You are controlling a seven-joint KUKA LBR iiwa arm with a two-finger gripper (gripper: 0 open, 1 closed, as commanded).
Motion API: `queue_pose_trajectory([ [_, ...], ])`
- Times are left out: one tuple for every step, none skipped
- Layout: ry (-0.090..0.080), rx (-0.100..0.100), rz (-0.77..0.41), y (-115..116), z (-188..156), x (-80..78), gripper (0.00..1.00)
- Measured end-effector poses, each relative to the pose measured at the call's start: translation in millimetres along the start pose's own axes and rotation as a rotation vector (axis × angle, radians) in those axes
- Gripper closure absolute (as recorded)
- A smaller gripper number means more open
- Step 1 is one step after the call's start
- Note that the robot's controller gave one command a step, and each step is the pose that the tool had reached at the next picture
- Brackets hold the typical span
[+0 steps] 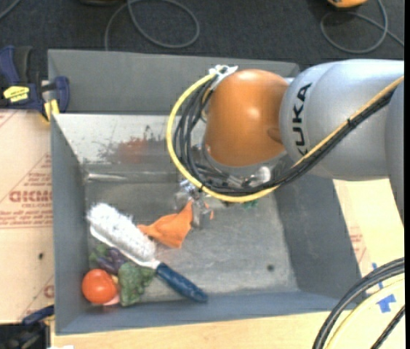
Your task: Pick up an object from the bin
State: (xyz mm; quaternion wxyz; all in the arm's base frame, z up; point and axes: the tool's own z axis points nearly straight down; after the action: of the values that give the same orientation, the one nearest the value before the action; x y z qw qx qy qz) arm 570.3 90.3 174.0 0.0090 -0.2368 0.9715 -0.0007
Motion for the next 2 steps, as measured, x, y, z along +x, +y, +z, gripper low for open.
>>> queue_pose_trajectory([
  [-0.014, 0.003, 0.008, -18, 52, -31.7, 1.0],
  [0.01, -0.005, 0.031, -14, 38, -24.6, 1.0],
])
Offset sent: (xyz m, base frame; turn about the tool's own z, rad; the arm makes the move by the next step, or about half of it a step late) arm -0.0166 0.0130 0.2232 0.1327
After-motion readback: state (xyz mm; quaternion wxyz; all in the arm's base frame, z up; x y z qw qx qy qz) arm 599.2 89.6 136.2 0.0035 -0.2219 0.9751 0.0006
